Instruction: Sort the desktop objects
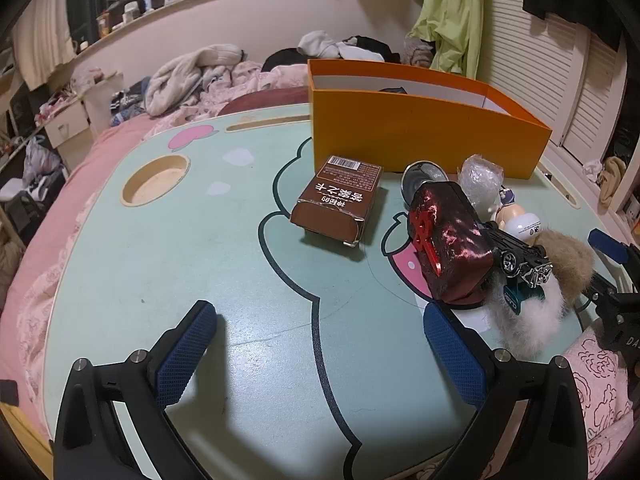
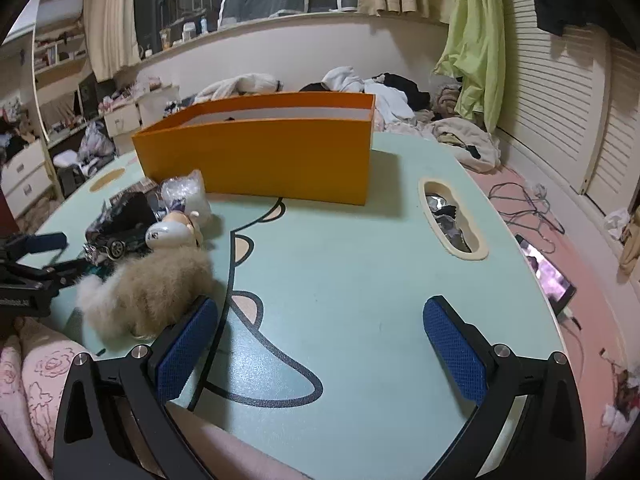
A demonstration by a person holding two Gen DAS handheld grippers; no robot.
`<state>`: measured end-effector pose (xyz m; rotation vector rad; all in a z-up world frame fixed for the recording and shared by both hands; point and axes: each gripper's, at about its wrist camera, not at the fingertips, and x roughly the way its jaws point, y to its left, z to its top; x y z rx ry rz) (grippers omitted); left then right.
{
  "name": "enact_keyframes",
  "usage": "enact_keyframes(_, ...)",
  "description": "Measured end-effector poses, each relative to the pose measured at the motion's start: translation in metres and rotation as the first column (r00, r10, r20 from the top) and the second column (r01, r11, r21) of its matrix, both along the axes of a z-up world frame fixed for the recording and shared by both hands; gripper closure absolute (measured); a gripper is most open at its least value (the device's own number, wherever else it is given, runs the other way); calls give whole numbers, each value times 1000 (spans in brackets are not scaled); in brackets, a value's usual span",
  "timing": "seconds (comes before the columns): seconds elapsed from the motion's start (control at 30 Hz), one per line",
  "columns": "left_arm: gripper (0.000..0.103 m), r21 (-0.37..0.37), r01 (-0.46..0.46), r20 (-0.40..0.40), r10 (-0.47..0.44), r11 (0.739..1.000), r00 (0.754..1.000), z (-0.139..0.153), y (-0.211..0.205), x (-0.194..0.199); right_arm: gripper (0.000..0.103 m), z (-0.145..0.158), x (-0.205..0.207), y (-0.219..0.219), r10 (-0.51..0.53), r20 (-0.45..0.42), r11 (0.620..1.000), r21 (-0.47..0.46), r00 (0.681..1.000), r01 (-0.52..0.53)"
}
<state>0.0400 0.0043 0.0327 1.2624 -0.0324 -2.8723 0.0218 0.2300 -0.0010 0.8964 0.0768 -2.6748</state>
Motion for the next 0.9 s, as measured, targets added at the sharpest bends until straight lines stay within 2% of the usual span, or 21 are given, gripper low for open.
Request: enact_keyframes(0.9, 0, 0, -3, 0, 3, 1000, 1000, 1, -3, 3, 1, 5, 1, 3, 2, -1, 1000, 1, 1000, -2)
